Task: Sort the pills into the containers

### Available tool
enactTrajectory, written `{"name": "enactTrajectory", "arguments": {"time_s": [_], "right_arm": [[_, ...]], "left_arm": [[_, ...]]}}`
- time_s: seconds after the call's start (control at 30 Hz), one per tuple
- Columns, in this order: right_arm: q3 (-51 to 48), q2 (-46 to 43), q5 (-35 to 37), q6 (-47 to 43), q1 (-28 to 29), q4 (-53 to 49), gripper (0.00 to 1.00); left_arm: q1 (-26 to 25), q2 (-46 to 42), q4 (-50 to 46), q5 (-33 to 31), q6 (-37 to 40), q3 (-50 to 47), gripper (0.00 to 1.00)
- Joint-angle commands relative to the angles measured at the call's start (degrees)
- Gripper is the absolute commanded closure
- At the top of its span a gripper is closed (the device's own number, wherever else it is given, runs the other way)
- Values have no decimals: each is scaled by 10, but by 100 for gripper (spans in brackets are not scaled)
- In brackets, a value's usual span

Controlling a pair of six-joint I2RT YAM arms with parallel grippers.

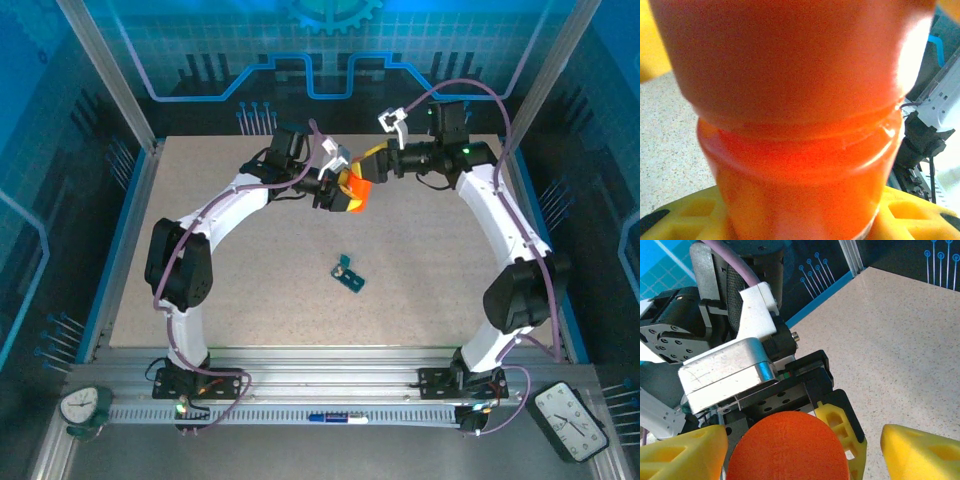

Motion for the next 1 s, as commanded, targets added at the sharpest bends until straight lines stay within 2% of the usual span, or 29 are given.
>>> {"name": "enactTrajectory", "arguments": {"time_s": [0.0, 0.27, 0.47, 0.77, 0.97], "right_arm": [[16, 6, -2, -11, 7, -14, 25], [-5, 1, 5, -5, 11, -4, 57], [-89, -33, 49, 33, 26, 61, 67], [-259, -116, 122, 120, 46, 259, 69], [-253, -101, 115, 140, 47, 253, 70]], "left_arm": [[0, 4, -8, 24, 16, 23, 100], [0, 6, -9, 22, 16, 25, 100], [-1, 4, 21, 3, -4, 24, 100], [-1, 0, 69, -2, -42, 18, 100], [-1, -1, 83, -1, -52, 15, 100]]}}
